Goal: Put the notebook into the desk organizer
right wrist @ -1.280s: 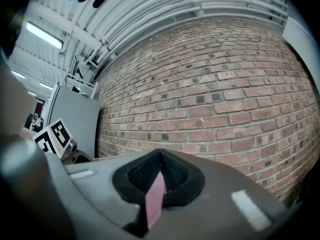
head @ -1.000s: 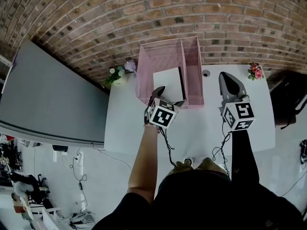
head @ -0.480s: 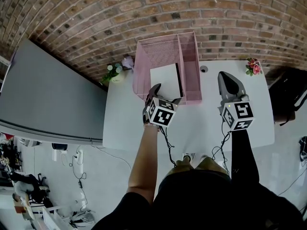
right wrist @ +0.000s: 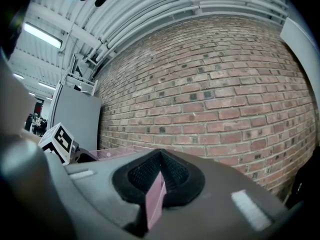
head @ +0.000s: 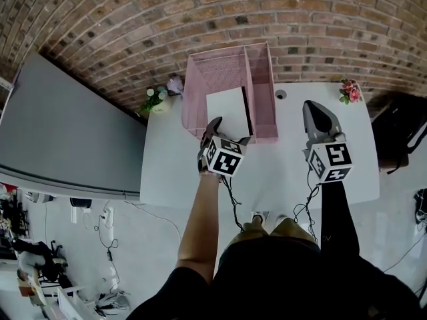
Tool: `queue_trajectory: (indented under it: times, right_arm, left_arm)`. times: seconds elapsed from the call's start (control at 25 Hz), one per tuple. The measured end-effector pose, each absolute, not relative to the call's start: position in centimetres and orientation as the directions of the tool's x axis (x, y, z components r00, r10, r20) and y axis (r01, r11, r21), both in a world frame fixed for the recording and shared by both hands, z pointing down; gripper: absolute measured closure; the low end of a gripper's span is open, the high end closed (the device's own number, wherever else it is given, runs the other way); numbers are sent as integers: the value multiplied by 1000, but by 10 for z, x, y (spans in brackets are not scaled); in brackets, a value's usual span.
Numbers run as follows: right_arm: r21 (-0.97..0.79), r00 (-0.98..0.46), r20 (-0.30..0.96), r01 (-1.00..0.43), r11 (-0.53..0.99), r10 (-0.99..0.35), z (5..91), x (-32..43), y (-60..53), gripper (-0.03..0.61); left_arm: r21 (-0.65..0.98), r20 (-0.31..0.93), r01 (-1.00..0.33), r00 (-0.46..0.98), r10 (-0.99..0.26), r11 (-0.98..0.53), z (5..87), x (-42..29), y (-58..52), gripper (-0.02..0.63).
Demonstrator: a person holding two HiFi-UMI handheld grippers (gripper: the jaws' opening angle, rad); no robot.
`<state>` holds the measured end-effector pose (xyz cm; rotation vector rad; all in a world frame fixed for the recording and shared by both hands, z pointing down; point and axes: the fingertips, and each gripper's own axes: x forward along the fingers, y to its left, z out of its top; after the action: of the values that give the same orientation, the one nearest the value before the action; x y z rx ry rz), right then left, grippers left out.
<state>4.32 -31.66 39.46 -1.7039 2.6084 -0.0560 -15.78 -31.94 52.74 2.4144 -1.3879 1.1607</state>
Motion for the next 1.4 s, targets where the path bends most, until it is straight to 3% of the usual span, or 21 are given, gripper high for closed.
queue_trajectory:
  times: [0.8,1.4]
  right_arm:
    - [-65,-435,-25,-898,435,-900,395,53,-304,578]
    - [-45,-472,-36,-880,473,-881,386,59,-288,578]
  left_arm:
    - [-433,671,-713,154,-725,-552,542,-163,-311,173]
    - [-390,635,-774,166,-754,-499,524,-152,-291,173]
